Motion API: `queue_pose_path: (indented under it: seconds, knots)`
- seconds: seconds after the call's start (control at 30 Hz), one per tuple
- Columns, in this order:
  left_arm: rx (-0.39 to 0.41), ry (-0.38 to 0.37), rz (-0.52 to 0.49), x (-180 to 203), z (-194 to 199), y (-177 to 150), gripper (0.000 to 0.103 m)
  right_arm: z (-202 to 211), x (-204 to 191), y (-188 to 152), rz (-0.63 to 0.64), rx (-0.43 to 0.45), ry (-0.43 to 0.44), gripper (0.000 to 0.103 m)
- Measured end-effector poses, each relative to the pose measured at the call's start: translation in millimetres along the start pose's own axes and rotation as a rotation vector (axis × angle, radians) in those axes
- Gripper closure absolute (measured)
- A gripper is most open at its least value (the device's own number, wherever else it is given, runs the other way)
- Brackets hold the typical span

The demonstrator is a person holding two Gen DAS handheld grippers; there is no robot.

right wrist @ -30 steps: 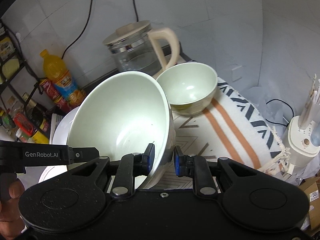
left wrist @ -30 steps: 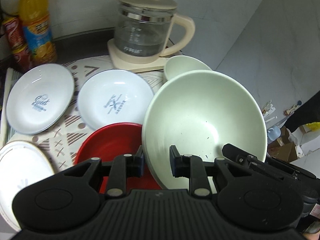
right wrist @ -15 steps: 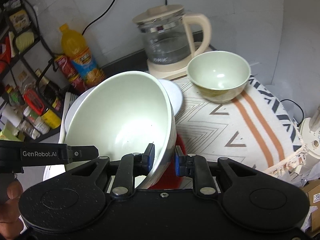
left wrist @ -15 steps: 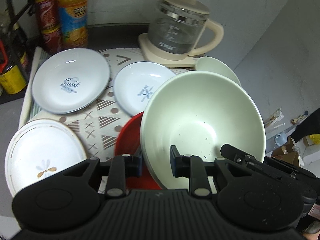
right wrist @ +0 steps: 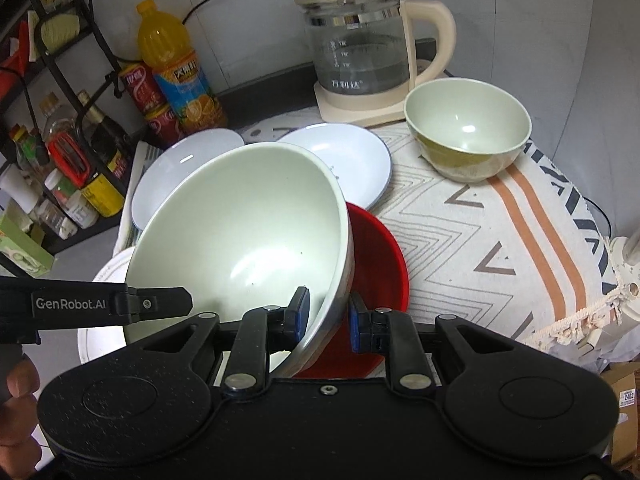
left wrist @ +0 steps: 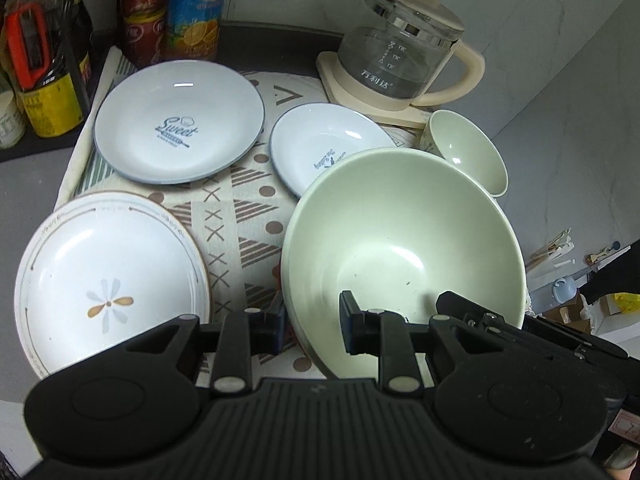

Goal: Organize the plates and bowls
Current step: 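Lift the large pale green bowl with both grippers over the red bowl, then lower the large bowl into the red bowl and open both grippers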

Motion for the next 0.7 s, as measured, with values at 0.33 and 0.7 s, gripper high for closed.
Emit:
queue_pose_path:
  seconds: [0.33,0.7]
  knots:
    - [-0.038,-0.009,0.035,-10.8,-12.7,-5.2,0.080,-11.3,-2.2,-2.8,0.014,-0.044,-0.023,0.082]
    - [-0.071,0.015,0.016,-2.3,-28.5,-2.5,0.075,-19.2,5.3,-4.2,0.010,-0.058,-0.047,0.082]
Point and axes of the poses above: each gripper's, at about its wrist camera, not at the fingertips, and z roughly against the way its jaws point, x to its right, y to its top, the point moved 2 cm from there along -z, roughly the way its jaws point, and after that the axes turned 13 degrees about z, right-handed, at the moved point
